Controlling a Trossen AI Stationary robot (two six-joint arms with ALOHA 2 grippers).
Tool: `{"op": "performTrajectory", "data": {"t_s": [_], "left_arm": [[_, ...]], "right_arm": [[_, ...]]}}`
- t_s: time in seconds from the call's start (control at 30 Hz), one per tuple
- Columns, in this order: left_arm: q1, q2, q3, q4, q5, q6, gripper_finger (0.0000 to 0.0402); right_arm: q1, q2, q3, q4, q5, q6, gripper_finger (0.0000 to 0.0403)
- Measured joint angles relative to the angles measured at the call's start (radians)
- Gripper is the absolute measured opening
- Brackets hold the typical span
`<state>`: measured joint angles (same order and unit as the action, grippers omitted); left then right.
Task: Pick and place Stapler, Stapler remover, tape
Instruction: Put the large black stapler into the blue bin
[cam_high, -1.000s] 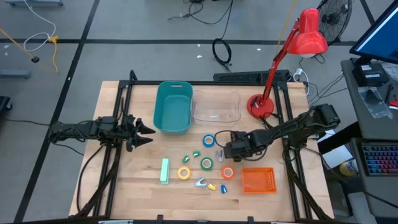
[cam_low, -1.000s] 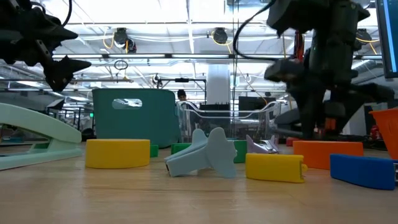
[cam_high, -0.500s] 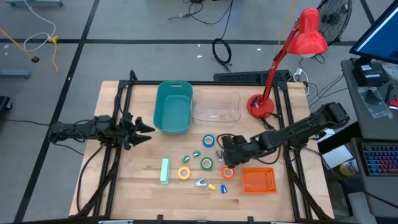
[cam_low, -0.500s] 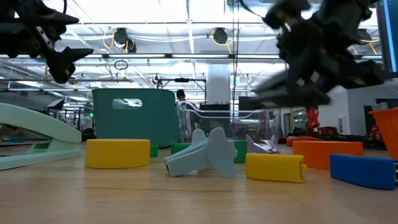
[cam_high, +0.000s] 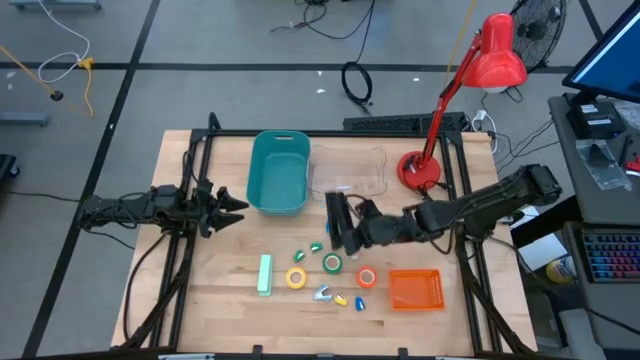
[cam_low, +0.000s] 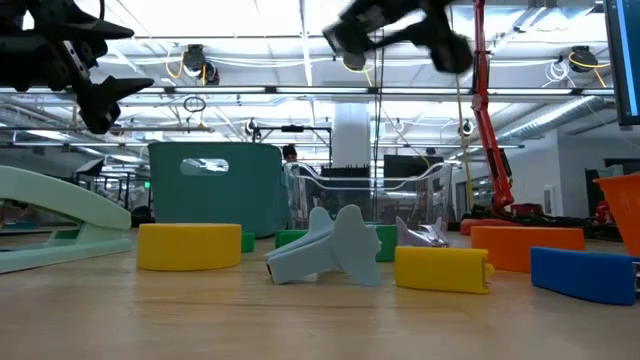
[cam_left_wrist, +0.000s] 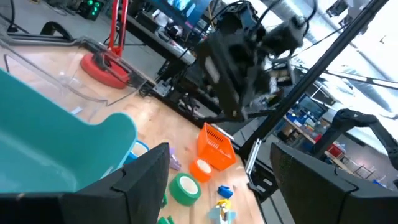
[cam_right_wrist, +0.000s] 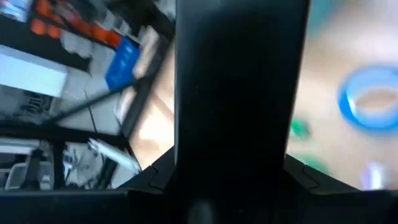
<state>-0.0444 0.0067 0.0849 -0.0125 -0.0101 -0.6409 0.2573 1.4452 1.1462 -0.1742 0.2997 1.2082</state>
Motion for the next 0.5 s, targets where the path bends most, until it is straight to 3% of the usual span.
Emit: {"op": "performTrajectory", "data": {"t_s": [0.3,0.5], "left_arm": [[0.0,0.016,0.0,0.087,-0.029,-0.103,0.0282],[0.0,0.094,0.0,0.267,-0.065,-0.091,0.0282]], "right_arm": [[-0.1,0.131,0.204,-0.011,0.022,-0.293,0.0148],[-0.146,0.258,0.312,-0.001,0.071,-0.426,0.0148]]}}
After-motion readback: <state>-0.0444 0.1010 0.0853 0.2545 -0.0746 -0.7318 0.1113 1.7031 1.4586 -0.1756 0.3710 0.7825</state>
